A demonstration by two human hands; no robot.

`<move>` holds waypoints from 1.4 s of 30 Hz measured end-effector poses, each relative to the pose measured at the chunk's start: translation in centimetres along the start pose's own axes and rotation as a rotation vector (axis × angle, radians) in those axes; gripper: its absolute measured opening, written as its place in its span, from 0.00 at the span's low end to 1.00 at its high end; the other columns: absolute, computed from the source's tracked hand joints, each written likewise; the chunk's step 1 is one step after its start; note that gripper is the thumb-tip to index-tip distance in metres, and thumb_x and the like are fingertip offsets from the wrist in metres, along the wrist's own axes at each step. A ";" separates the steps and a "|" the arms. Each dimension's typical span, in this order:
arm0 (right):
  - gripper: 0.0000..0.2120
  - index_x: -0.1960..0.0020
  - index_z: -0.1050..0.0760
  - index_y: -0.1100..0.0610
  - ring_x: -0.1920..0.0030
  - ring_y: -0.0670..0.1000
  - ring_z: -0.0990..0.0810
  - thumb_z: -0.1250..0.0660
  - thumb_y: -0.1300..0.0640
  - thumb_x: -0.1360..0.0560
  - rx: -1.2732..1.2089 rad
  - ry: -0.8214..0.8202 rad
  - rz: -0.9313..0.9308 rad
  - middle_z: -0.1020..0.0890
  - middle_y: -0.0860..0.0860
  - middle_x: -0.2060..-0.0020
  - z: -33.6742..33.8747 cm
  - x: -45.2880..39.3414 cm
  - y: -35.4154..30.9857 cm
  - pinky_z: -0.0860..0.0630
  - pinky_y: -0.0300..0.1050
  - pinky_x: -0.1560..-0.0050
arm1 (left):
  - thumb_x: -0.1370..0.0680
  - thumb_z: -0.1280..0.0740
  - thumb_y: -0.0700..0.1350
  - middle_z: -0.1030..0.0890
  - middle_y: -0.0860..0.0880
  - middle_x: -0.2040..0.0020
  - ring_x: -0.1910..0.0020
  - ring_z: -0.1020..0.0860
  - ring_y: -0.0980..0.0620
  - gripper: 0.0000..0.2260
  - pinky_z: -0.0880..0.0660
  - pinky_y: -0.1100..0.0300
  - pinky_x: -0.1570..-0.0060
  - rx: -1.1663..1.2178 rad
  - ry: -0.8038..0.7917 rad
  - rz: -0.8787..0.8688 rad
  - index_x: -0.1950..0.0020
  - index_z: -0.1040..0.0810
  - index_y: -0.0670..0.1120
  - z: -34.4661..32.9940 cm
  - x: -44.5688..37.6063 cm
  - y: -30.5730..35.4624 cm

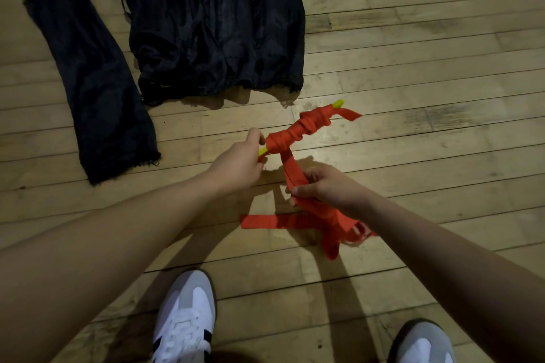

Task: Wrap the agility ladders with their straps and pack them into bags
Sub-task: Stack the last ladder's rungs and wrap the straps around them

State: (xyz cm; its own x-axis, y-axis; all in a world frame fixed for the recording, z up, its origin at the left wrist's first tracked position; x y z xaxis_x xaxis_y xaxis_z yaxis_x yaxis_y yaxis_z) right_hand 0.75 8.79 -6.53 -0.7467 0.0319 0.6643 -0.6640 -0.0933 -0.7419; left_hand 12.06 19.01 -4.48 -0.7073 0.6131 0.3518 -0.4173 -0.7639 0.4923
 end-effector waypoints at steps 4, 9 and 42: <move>0.06 0.50 0.24 0.64 0.64 0.56 0.19 0.33 0.70 0.26 -0.088 -0.059 -0.022 0.18 0.59 0.63 -0.4 0.2 -0.6 0.20 0.45 0.60 | 0.21 0.37 0.42 0.23 0.43 0.52 0.58 0.23 0.47 0.18 0.24 0.51 0.60 -0.008 0.055 0.036 0.33 0.38 0.44 -0.1 -0.3 -0.4; 0.17 0.38 0.31 0.56 0.62 0.61 0.20 0.35 0.69 0.24 -0.131 -0.152 -0.031 0.22 0.58 0.62 -1.3 0.2 -0.7 0.19 0.51 0.64 | 0.21 0.40 0.51 0.35 0.40 0.35 0.39 0.29 0.41 0.26 0.30 0.49 0.42 0.013 -0.007 0.137 0.27 0.45 0.43 -0.3 -0.9 -1.1; 0.13 0.58 0.28 0.60 0.78 0.45 0.36 0.44 0.58 0.17 -0.045 -0.055 0.086 0.31 0.48 0.77 -2.0 0.2 -3.5 0.40 0.36 0.78 | 0.20 0.40 0.38 0.24 0.45 0.60 0.64 0.22 0.46 0.13 0.21 0.48 0.64 -0.065 0.011 0.092 0.38 0.40 0.46 -1.8 1.0 0.3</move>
State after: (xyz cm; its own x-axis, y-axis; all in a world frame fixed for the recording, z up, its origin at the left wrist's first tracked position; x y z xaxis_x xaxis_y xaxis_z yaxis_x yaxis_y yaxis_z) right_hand 2.86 11.11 -3.97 -0.7985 -0.0293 0.6013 -0.5997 -0.0488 -0.7987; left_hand 10.23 19.05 -5.39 -0.7504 0.5380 0.3840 -0.3865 -0.8284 0.4054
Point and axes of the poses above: each hand's wrist, its own x-axis away from the middle knuckle, its own z-axis out of the back of the hand, y = z × x, the point moved 8 cm from there along -x, towards the middle knuckle
